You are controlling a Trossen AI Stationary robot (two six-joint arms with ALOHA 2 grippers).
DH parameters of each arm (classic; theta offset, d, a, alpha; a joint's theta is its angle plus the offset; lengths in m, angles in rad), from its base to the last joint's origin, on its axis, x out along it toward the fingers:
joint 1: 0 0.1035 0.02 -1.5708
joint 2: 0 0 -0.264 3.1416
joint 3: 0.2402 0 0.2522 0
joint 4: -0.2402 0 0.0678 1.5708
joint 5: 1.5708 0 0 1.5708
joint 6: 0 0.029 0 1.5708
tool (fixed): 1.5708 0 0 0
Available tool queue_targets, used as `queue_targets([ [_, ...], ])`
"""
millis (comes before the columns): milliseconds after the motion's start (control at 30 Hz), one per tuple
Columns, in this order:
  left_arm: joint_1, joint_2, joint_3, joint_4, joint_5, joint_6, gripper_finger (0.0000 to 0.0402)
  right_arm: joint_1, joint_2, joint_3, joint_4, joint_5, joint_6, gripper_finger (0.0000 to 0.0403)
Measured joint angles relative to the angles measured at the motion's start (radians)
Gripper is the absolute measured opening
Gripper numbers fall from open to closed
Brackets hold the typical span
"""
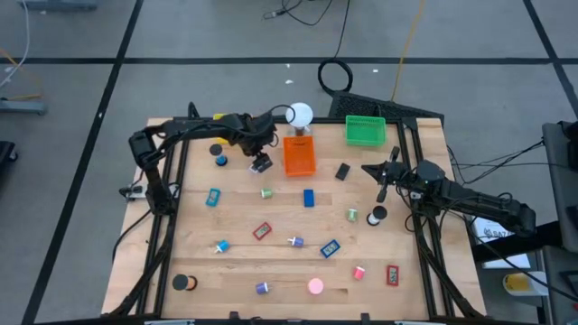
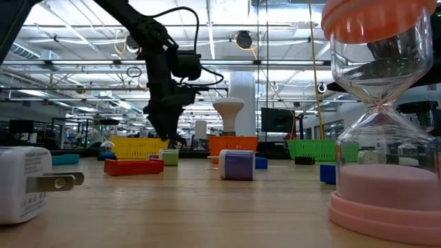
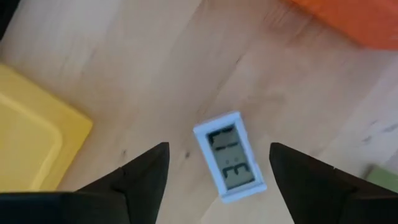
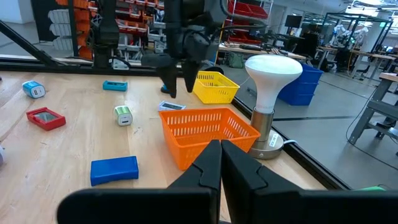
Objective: Pick & Place Office items
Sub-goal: Put the white digital clock into the yellow bin
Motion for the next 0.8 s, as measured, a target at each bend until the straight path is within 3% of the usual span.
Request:
queue_targets([
  [500,-0.033,-0.008,-0.043,0.018,-0.069,-0.124,0.0268,0.000,0.000,0.000,0.000,0.000,0.000,0.0000],
  [800,-0.032,-0.008,-0.114,0.156,-0.004,-0.145,0.0269,0.000,0.000,0.000,0.000,0.000,0.000,0.0000],
])
